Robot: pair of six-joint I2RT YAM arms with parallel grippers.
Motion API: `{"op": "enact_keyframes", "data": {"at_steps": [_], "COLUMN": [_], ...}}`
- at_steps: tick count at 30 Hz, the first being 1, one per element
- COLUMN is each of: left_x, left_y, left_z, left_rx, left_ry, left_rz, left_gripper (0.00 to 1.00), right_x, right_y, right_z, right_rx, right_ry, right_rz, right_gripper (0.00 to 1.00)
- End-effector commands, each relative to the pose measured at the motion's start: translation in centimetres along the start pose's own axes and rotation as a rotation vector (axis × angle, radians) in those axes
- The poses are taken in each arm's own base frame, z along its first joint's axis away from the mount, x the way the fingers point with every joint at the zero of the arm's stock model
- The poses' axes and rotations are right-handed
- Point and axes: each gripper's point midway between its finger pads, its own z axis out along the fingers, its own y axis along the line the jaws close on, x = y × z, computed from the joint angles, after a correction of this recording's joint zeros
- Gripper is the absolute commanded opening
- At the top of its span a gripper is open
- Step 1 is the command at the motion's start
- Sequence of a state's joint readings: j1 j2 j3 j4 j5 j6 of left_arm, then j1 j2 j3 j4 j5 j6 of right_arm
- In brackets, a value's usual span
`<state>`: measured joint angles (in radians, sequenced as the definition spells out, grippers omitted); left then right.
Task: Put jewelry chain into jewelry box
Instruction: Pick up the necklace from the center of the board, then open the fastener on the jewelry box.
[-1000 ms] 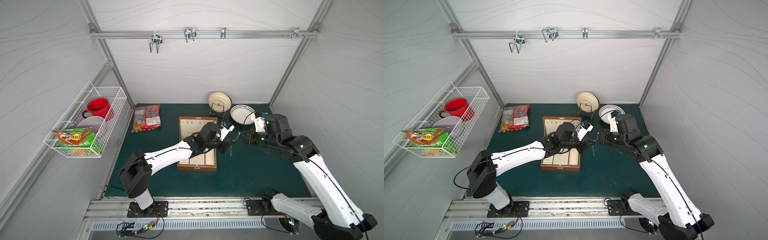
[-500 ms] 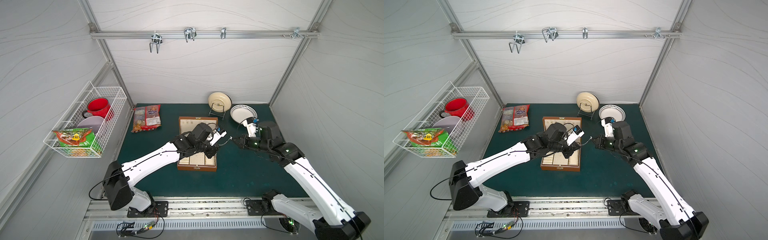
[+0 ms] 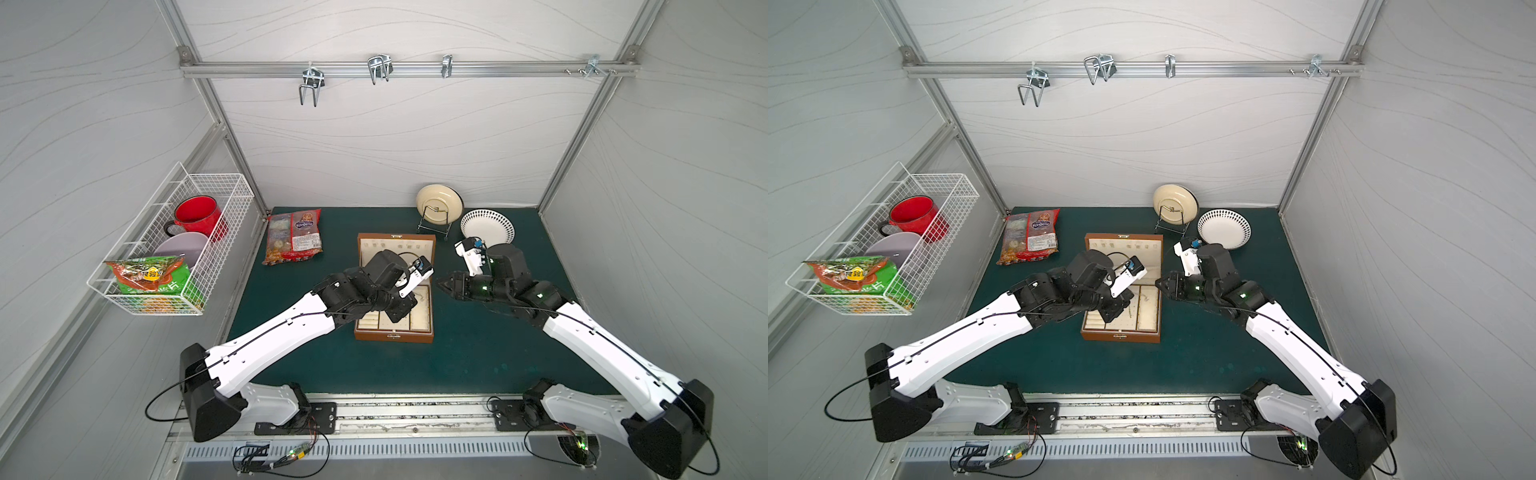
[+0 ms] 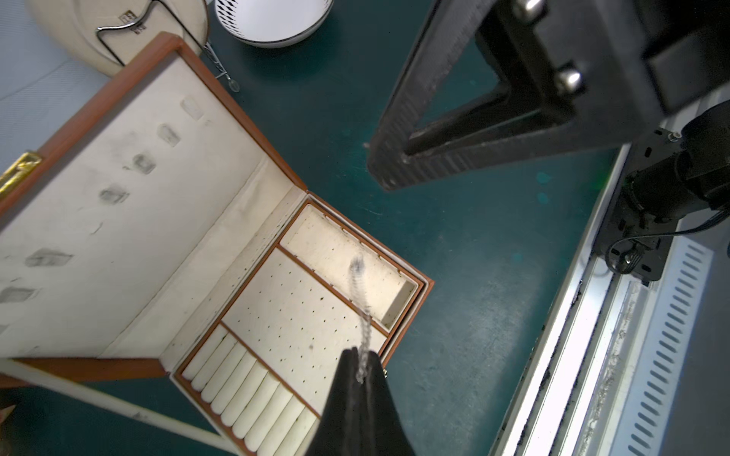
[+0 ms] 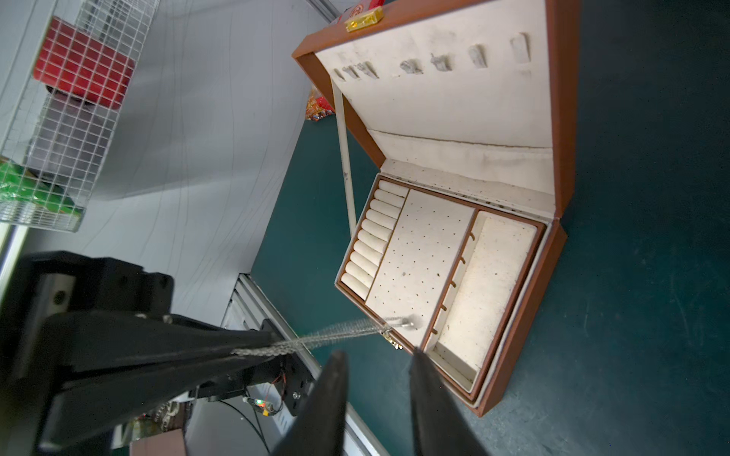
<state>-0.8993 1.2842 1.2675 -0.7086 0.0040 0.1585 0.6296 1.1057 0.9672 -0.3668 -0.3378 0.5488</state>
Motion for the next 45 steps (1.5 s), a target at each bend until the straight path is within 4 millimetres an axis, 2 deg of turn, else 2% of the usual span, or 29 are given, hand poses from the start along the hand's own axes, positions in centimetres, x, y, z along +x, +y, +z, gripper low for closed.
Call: {"op": "enact_keyframes", "data": {"at_steps": [1,2,6,11,16,17,18,23,30,33,38,45], "left_x": [0.3,0.7,1.7,2.9,4.4,4.7,5.0,5.9,6.0,5.9,5.9,5.6], "left_y": [1.4,1.7,2.7,4.4,5.8,6.0,6.1,6.8,6.9,6.8,6.7,6.5], "left_z": [-2.0,-2.5,-4.1,-6.3,-8.2,-8.5,-8.7,-9.5,-9.7,-9.7,-9.7,-9.9], "left_rx": [-0.070,-0.083,-0.132,-0.202,-0.255,-0.264,-0.272,-0.290,-0.293,-0.286,-0.280,-0.270], "left_ry": [-0.009,-0.006,-0.001,-0.006,-0.002,0.000,0.004,-0.005,-0.020,-0.034,-0.059,-0.073], "left_rz": [0.002,-0.008,-0.027,-0.080,-0.131,-0.136,-0.141,-0.173,-0.173,-0.172,-0.172,-0.176], "left_gripper": [0.00,0.00,0.00,0.00,0.00,0.00,0.00,0.00,0.00,0.00,0.00,0.00], "right_x": [-0.8,-0.9,-1.1,-2.1,-3.9,-4.2,-4.5,-6.1,-7.2,-7.9,-7.6,-6.1], "right_y": [0.3,0.2,-0.1,-0.5,-0.9,-1.1,-1.2,-1.1,0.1,0.4,0.5,-1.4], "right_z": [0.6,0.9,1.7,3.2,4.8,5.2,5.6,7.1,8.1,8.1,9.1,10.4], "right_rx": [-0.010,-0.004,0.034,0.114,0.159,0.173,0.179,0.215,0.238,0.249,0.240,0.297], "right_ry": [-0.028,-0.026,-0.034,-0.044,-0.049,-0.050,-0.051,-0.053,-0.062,-0.061,0.035,0.101], "right_rz": [-0.025,-0.028,-0.078,-0.216,-0.288,-0.299,-0.308,-0.411,-0.777,-0.851,-0.950,-1.125], "right_gripper": [0.43,0.48,0.54,0.66,0.89,0.91,0.98,0.99,0.99,0.99,0.99,0.99]}}
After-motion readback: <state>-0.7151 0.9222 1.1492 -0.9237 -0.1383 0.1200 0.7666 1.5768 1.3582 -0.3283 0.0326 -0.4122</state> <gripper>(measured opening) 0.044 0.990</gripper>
